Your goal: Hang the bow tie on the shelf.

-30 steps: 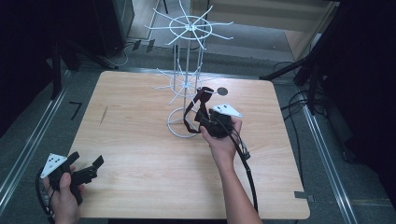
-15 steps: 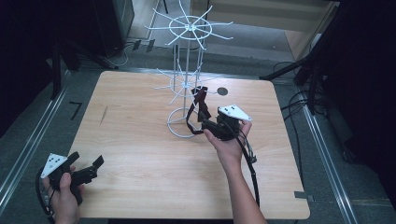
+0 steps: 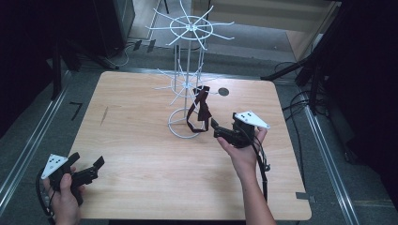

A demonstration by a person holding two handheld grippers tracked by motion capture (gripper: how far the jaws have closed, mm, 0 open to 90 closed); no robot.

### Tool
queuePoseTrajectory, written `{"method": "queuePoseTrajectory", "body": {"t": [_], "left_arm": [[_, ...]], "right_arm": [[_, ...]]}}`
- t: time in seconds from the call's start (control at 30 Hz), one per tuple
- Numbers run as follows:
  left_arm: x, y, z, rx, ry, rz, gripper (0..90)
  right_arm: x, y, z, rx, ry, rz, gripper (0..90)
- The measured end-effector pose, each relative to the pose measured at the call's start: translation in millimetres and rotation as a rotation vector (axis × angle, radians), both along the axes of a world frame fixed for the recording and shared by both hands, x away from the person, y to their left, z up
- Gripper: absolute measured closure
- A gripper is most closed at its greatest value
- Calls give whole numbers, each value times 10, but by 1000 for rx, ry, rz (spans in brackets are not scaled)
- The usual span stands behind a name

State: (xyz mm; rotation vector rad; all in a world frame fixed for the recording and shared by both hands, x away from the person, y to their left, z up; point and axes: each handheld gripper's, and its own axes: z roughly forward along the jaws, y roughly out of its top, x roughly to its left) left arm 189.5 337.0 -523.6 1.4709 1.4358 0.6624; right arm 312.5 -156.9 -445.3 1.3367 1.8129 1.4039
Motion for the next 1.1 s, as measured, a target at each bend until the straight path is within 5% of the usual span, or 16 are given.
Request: {"method": "queuePoseTrajectory", "body": {"t": [0.1, 1.1], "left_arm": [[0, 0, 0, 0, 0, 0, 0], [-3, -11, 2, 8, -3, 1, 1]], "right_arm": [[-33, -132, -15, 5, 18, -43, 48], [-437, -1087, -378, -4, 60, -173, 58]]}}
